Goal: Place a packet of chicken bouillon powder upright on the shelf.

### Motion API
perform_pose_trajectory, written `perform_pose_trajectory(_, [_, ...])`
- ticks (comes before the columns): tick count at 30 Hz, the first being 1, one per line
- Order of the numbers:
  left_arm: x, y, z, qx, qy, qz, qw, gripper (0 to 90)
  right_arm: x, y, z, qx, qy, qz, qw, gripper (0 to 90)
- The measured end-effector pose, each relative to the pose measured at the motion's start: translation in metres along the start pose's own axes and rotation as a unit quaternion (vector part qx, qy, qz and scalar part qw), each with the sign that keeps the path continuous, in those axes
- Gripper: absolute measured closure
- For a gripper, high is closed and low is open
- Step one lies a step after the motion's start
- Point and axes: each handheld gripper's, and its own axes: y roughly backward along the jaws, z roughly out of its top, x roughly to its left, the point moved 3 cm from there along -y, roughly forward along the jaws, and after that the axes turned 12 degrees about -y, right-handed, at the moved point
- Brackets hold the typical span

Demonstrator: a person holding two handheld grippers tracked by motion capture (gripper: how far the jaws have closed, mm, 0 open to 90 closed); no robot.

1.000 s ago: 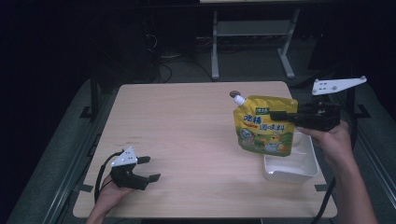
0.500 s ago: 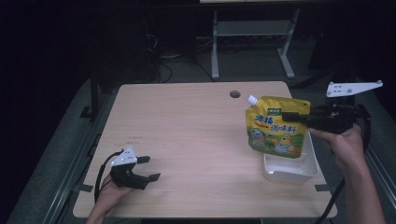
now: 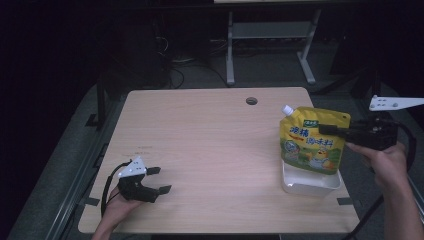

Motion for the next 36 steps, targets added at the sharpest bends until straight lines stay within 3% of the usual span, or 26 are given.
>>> perform_pose_trajectory(12, [0.000,-0.001,0.000,0.002,-0.001,0.000,1.0000,18.7,-0.016,0.009,-0.022,-0.005,-0.020,-0.013,0.9997,89.7])
perform_pose_trajectory(36, [0.002,0.000,-0.002,0.000,0.005,0.001,1.0000,18.8,-0.045,-0.013,-0.053,-0.004,-0.062,-0.015,0.9980,89.3])
